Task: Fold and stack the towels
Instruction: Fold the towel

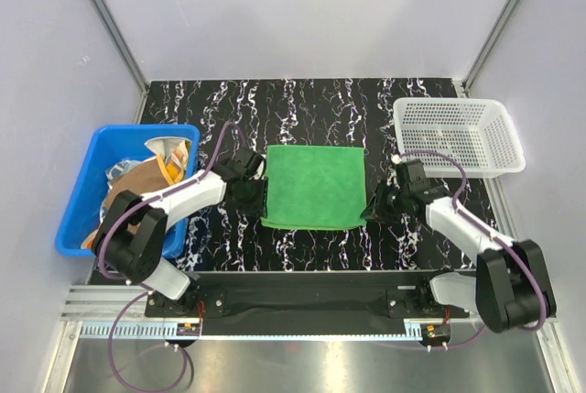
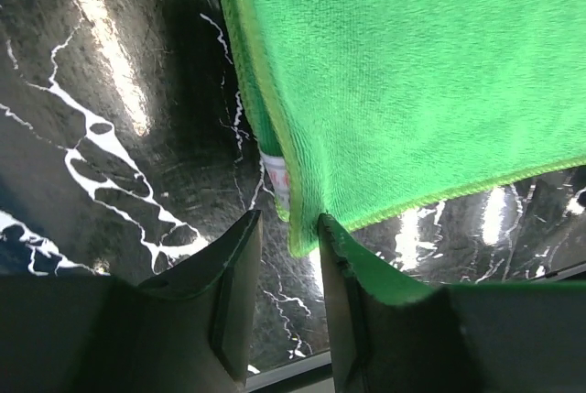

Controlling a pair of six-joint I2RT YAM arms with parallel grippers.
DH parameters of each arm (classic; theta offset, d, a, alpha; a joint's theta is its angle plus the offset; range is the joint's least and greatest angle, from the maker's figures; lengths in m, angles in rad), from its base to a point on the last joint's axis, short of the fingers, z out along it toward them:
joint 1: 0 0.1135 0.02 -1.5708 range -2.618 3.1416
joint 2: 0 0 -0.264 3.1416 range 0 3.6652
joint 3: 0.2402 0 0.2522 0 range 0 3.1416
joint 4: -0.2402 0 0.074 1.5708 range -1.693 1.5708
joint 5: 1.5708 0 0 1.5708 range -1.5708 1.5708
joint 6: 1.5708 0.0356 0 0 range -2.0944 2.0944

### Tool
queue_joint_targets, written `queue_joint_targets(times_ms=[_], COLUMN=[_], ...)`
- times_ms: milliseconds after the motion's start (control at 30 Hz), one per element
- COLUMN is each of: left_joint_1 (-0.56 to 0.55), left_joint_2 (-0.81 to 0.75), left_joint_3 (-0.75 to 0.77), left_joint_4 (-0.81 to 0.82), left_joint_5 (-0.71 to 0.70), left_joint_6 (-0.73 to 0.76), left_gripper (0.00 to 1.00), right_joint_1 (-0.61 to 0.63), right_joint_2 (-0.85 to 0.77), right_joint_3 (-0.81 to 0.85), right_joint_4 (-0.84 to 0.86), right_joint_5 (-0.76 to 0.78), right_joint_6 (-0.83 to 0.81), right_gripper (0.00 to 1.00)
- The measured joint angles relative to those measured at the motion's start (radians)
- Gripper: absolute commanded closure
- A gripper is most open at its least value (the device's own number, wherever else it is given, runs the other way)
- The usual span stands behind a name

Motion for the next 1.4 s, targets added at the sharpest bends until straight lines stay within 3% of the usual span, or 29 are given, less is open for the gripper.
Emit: queue_joint_targets(times_ms=[267,500,633,800,967,1167,1400], left_joint_1=[-0.016,-0.016,-0.019,-0.022,-0.027,-0.047,-0.049], left_joint_2=[-0.059,-0.014,0.015,0.017,0.006,-0.037,-0.050], left_joint_3=[0.011,0.009,-0.031,-0.061,-0.069,-0.056,0.119], left_joint_4=[-0.023,0.011,0.034,0.048,0.055,-0.022,-0.072], left_joint_5=[-0.074,-0.076,-0.075,-0.081,-0.086,-0.097,-0.131], left_joint_6=[-0.027,-0.053,-0.078,-0.112,-0.137,-0.150,-0.142], left_gripper=[0.63,0.66,0.74,0.76,0.75,0.66,0.65], right_joint_1=[0.001,0.014,0.031,0.034,0.039,0.050,0.090], right_joint_2=[-0.081,0.012,0.080,0.084,0.056,-0.005,0.037], right_joint_3=[-0.011,0.010,0.002,-0.035,-0.035,-0.010,0.050], right_joint_4=[-0.032,0.019,0.037,0.041,0.021,-0.041,-0.021], right_joint_5=[-0.021,-0.029,-0.024,-0.002,0.018,0.033,0.028], right_joint_6=[0.022,0.045,0.058,0.071,0.072,0.070,0.066], right_gripper=[0.72,0.73,0.73,0.73,0.72,0.70,0.72])
